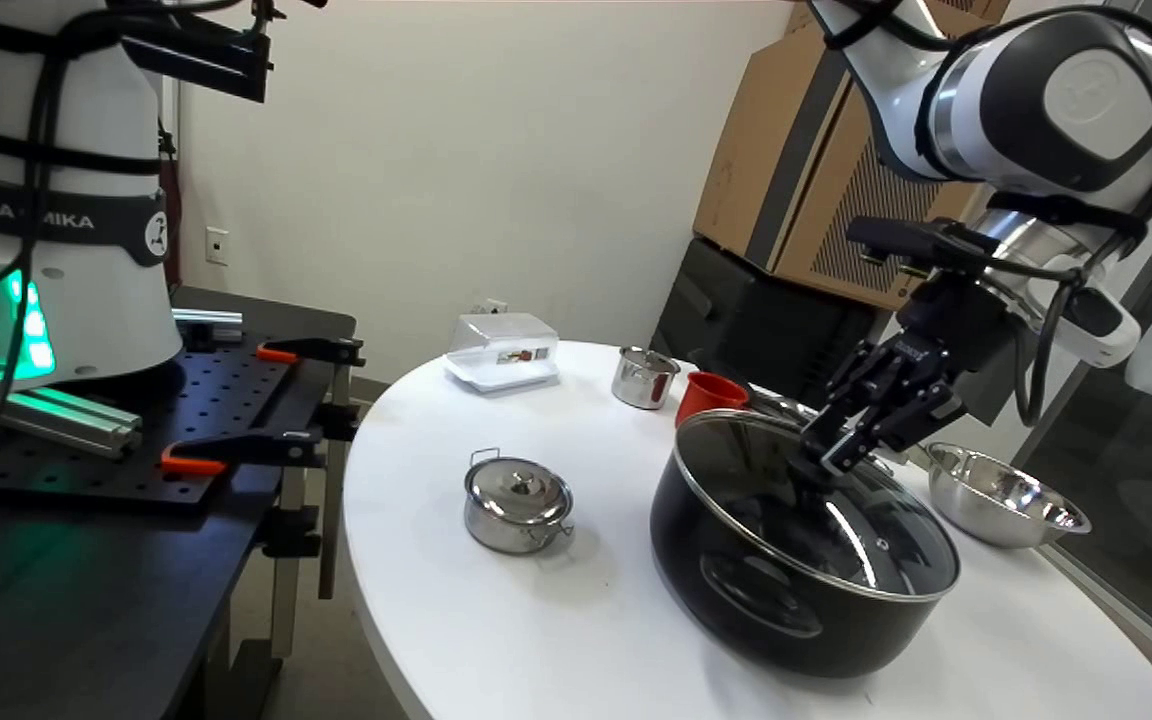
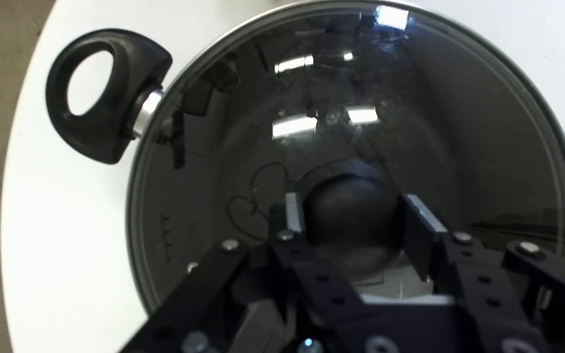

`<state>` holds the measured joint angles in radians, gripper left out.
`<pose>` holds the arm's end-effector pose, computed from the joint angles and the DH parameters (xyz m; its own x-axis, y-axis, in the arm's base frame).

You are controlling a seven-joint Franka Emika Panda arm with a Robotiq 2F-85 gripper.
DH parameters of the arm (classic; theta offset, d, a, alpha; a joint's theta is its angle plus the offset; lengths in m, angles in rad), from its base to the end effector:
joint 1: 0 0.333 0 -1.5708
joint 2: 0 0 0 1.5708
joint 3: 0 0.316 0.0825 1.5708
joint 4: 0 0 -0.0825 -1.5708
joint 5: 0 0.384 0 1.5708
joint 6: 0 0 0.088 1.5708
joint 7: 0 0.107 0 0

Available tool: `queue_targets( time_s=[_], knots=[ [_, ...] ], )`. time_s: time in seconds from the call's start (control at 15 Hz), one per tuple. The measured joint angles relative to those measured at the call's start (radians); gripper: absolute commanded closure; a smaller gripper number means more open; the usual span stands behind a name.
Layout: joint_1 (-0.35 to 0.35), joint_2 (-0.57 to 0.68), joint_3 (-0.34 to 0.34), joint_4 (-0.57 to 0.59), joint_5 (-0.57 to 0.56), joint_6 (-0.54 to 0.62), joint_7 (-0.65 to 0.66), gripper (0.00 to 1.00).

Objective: Remove the lid from the pot and put it on the table, pick up the lid and put it back on the pot

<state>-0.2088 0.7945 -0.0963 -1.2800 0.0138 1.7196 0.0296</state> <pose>0.6770 -0.1964 0.2533 0.8872 -0.3091 -0.3426 -0.3052 -0.9499 0.0667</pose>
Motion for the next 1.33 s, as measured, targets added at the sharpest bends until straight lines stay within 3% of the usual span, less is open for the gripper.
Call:
queue_targets(
  time_s=[0.2,0.27,0.6,0.8,1.07,1.33],
  knots=[
    [0.001,0.001,-0.001,0.002,0.000,0.000,0.014,0.03],
    [0.001,0.001,-0.001,0.004,0.000,-0.001,0.015,0.01],
    [0.005,-0.005,0.005,0.010,0.000,-0.001,0.008,0.00],
    [0.021,-0.036,0.034,-0.010,0.000,0.007,-0.064,0.00],
    [0.087,-0.157,0.088,-0.140,-0.007,0.041,-0.167,0.00],
    [0.127,-0.239,0.102,-0.239,-0.014,0.060,-0.186,0.00]
  ],
)
